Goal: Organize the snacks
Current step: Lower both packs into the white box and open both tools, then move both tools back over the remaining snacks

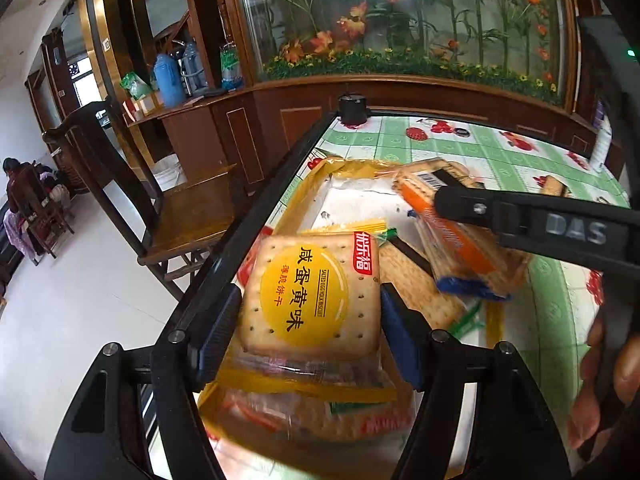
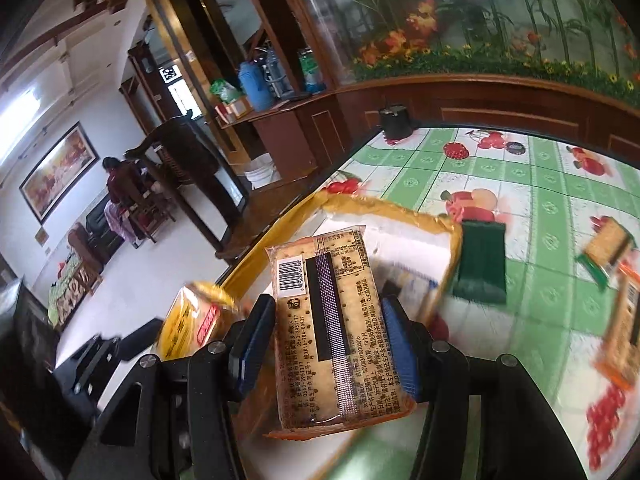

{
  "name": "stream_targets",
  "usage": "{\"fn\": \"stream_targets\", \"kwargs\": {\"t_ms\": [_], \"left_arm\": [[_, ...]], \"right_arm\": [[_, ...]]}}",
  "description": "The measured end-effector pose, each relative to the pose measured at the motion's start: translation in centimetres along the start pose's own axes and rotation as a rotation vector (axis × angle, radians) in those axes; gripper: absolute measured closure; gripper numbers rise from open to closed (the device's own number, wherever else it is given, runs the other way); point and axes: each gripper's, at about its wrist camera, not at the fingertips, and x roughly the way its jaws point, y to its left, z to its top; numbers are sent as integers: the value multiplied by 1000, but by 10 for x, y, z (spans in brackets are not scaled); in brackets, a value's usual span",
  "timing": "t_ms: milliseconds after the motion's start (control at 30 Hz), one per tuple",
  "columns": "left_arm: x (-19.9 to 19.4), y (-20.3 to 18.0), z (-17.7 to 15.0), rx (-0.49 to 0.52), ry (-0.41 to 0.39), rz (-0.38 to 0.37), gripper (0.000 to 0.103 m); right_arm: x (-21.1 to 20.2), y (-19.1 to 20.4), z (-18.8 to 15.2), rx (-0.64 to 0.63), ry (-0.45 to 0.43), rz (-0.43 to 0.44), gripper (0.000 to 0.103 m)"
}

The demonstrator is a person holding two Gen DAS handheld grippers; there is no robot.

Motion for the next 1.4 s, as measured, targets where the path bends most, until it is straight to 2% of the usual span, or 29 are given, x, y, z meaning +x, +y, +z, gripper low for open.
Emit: {"fn": "stream_targets", "kwargs": {"t_ms": [133,167,200,233,433,600,967,1200,1400], "left_arm": [[9,4,8,-20,21,-3,31],[10,5,8,-27,22,-8,27],[11,6,9,-33,23,-8,19],[11,6,8,-38,26,-6,16],[6,2,9,-36,37,39,15],[-14,4,10,-45,-10,60,15],[-74,-8,14,-47,-132,53,15],[-106,-27,14,-37,-194,10,15],[-119,-44,12,-32,-211,-32,15]], "right_arm": [[32,-5,15,22,26,5,47],[38,-6,16,23,32,7,47],[41,-7,16,25,36,11,47],[46,-8,16,26,42,15,47],[50,-14,12,46,46,32,44],[24,-20,7,66,0,39,36],[-54,-20,-13,31,-91,-16,31],[-101,-25,-30,10,-146,-79,24],[-138,-33,-44,9,-182,-118,24]]}}
